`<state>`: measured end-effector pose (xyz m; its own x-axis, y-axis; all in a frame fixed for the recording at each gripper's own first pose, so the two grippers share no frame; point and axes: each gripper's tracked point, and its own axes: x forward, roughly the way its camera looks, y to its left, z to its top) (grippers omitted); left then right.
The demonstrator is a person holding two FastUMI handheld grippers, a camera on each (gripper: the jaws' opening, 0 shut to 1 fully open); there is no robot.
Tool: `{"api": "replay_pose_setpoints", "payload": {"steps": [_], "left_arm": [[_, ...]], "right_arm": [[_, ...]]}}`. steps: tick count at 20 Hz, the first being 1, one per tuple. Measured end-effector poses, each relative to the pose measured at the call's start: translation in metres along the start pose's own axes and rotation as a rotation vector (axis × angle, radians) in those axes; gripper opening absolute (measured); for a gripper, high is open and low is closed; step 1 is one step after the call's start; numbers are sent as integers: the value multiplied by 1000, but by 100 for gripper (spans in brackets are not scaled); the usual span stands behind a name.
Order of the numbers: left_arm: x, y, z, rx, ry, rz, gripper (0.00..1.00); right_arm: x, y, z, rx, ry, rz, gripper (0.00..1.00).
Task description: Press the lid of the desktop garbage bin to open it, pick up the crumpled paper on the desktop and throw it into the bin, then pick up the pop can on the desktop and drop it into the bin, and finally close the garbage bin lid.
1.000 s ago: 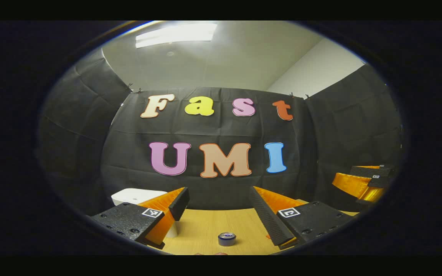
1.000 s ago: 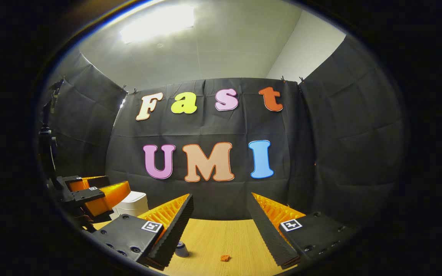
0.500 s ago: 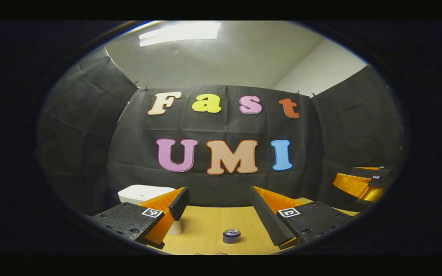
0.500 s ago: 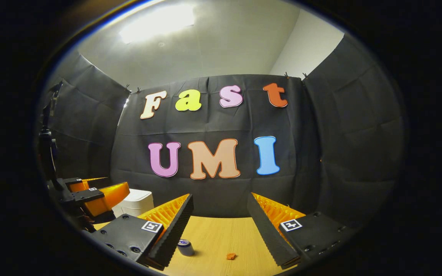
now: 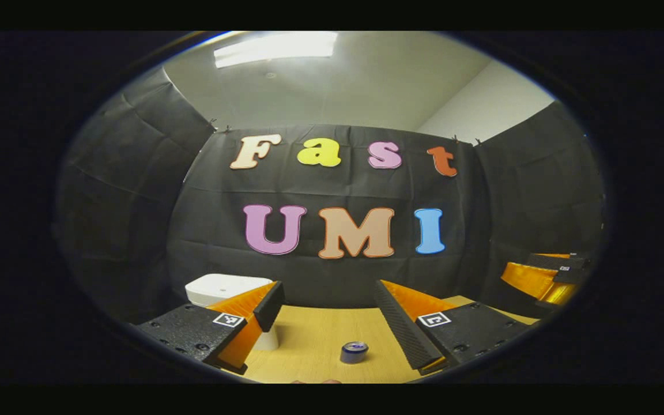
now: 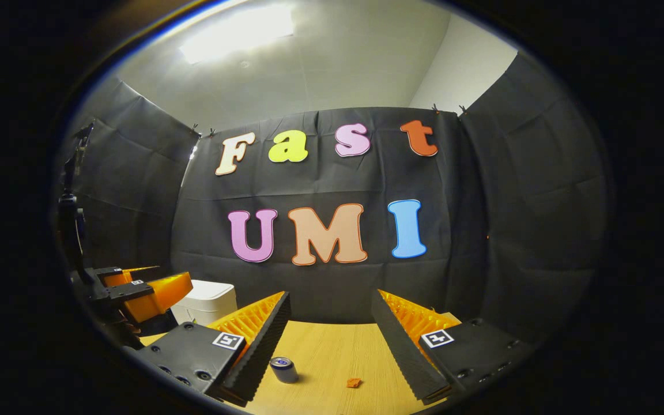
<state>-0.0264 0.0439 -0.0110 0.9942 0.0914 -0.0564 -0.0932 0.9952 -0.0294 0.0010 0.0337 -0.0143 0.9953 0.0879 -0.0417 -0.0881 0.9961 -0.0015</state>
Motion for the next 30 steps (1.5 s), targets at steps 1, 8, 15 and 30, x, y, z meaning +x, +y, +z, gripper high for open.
{"api": "replay_pose_setpoints", "payload": {"steps": [1, 8, 15, 30], "left_arm": [[-1, 3, 0, -4, 4, 4, 92], [11, 37, 3, 6, -10, 25, 93], [59, 110, 23, 20, -49, 70, 76], [175, 218, -115, 9, 249, 110, 0]], "right_arm": [[0, 1, -1, 0, 3, 2, 95], [0, 10, -8, 0, 18, -4, 95], [-1, 12, -19, 1, 41, -57, 95], [-6, 14, -59, -38, 157, -208, 95]]}}
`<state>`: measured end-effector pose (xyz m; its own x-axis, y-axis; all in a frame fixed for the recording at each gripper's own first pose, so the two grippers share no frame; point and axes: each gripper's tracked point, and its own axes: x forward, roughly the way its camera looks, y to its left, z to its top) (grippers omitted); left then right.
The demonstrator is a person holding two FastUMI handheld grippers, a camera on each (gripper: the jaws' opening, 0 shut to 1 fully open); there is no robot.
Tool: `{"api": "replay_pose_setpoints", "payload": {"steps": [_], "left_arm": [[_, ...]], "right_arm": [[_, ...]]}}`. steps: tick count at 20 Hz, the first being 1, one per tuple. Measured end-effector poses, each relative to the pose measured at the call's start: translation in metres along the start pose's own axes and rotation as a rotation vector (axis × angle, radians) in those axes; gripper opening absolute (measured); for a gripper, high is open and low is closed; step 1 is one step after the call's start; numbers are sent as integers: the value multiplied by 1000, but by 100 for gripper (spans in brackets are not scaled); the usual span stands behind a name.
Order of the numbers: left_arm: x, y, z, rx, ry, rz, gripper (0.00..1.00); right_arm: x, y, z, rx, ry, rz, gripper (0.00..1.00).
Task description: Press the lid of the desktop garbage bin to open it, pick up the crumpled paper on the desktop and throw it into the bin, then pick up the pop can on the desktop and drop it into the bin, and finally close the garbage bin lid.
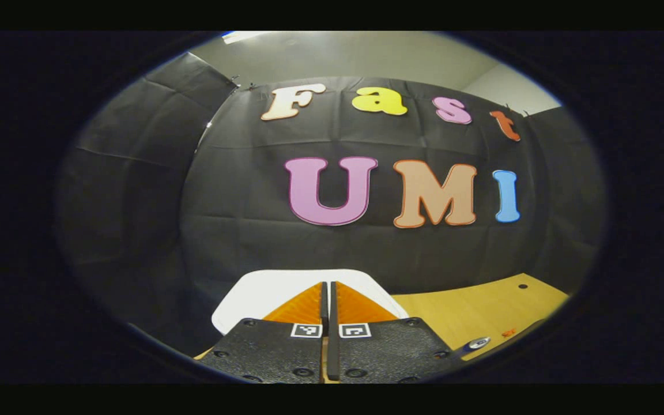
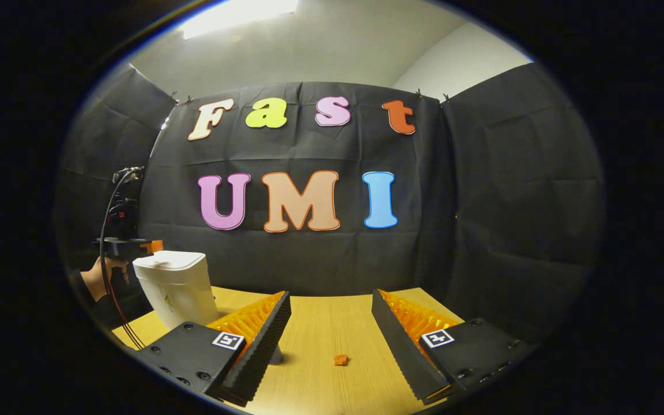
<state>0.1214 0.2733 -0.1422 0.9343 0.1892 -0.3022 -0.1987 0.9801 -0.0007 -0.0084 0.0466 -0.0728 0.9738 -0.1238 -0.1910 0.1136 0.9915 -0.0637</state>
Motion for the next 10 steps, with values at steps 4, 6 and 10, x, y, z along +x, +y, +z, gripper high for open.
{"api": "replay_pose_setpoints", "payload": {"steps": [4, 6, 10], "left_arm": [[0, 1, -41, -50, 108, 15, 0], [4, 5, -30, -45, 39, 37, 0], [-1, 1, -29, -17, 4, 17, 0]], "right_arm": [[3, 11, 0, -31, 3, 6, 96], [6, 18, -2, -39, 7, 17, 96], [7, 32, -8, -58, 28, 50, 96]]}}
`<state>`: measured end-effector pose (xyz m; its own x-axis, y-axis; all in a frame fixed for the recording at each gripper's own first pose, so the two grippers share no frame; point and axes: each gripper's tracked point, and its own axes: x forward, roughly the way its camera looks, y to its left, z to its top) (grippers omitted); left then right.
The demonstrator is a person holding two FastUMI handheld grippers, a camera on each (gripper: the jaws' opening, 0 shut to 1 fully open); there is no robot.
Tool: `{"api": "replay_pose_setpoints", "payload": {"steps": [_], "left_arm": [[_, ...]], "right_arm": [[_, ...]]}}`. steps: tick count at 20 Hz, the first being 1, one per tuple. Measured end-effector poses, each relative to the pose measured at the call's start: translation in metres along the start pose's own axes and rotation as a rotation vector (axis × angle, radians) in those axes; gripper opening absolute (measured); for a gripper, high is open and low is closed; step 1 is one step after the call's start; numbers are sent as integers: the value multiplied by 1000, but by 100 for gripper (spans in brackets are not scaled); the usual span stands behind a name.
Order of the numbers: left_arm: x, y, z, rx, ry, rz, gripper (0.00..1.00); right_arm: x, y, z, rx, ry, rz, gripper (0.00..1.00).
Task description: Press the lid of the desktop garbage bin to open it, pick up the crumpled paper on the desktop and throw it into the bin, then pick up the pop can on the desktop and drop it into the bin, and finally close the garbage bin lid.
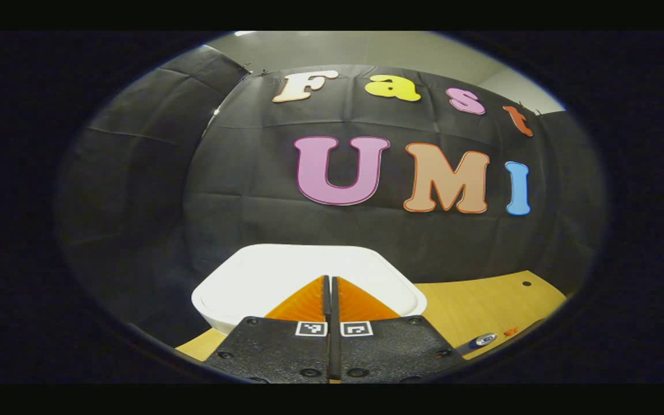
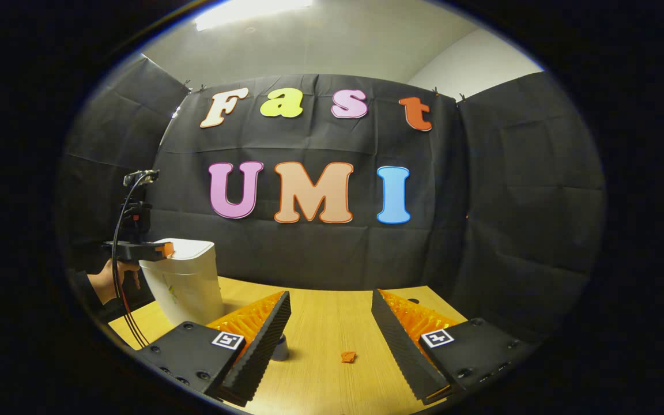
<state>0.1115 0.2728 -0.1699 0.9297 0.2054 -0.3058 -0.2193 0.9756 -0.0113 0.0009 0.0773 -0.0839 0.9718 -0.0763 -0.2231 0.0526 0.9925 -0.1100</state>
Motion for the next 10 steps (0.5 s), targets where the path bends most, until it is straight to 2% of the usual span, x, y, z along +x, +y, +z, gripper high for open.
{"api": "replay_pose_setpoints", "payload": {"steps": [3, 10], "left_arm": [[1, 3, 18, 36, -28, 3, 0], [-45, -18, 96, -27, -198, -57, 2]], "right_arm": [[-3, -1, 3, -12, -9, 0, 95], [-3, 1, 8, 25, -29, -9, 95]]}}
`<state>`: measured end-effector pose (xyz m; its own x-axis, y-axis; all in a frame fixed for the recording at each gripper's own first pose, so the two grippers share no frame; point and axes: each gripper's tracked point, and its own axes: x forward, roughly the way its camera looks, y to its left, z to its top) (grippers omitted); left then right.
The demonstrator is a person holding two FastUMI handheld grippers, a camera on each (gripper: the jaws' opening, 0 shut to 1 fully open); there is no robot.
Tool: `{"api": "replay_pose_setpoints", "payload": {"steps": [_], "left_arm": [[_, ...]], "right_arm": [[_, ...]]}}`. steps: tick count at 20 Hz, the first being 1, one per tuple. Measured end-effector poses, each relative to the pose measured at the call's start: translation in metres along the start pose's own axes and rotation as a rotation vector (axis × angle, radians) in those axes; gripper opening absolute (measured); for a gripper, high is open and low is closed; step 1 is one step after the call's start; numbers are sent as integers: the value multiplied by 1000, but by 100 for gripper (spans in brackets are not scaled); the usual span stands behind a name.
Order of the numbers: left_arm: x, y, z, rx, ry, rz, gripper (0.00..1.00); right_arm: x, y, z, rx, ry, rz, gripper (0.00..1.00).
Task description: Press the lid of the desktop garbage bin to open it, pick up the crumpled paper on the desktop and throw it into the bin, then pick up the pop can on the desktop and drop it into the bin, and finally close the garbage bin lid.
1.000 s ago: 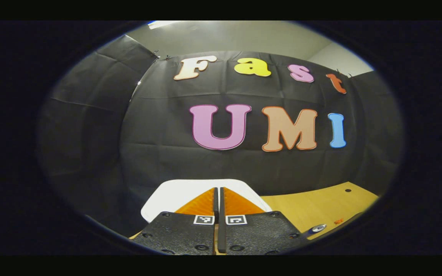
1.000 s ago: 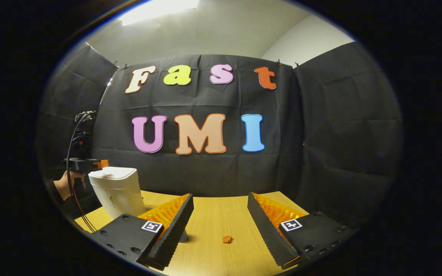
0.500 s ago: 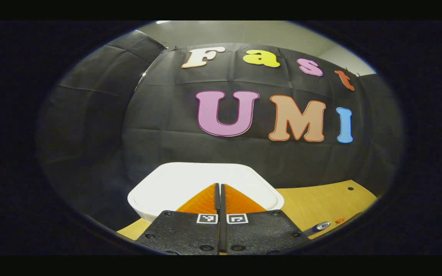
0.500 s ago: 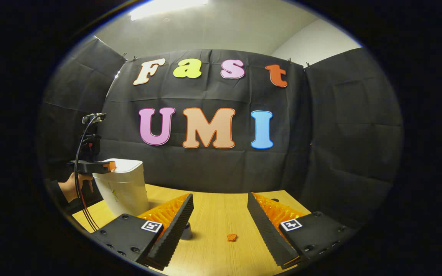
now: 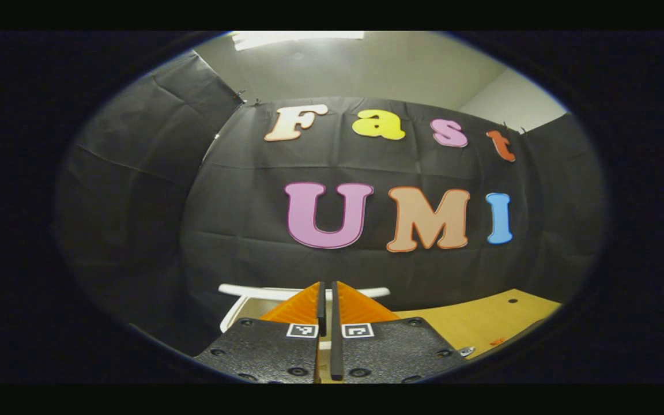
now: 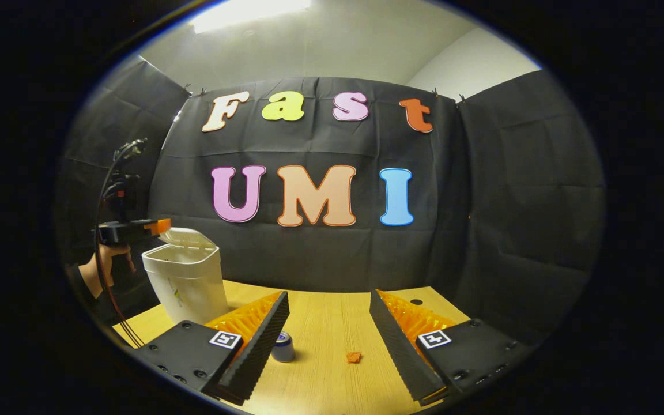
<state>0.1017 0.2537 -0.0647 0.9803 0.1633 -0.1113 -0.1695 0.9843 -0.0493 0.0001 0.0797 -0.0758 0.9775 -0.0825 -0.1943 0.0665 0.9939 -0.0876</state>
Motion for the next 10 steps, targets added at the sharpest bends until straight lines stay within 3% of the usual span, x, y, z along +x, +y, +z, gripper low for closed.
{"api": "replay_pose_setpoints", "payload": {"steps": [1, 3, 4, 6, 9, 10], "left_arm": [[-8, -9, 6, -16, -10, -30, 5], [-29, -23, 12, -18, -18, -67, 44], [-37, -29, 17, -9, -26, -76, 51], [-56, -40, 23, 3, -37, -88, 54], [-88, -60, 30, 8, -64, -79, 90], [-98, -67, 31, 8, -75, -69, 94]], "right_arm": [[1, 0, 1, 2, -4, -3, 95], [3, -4, 0, 6, -13, -9, 93], [5, -6, -2, 9, -14, -6, 95], [12, -13, -4, 16, -15, 2, 95], [32, -28, -20, 23, 11, 32, 95], [41, -36, -29, 19, 29, 39, 96]]}}
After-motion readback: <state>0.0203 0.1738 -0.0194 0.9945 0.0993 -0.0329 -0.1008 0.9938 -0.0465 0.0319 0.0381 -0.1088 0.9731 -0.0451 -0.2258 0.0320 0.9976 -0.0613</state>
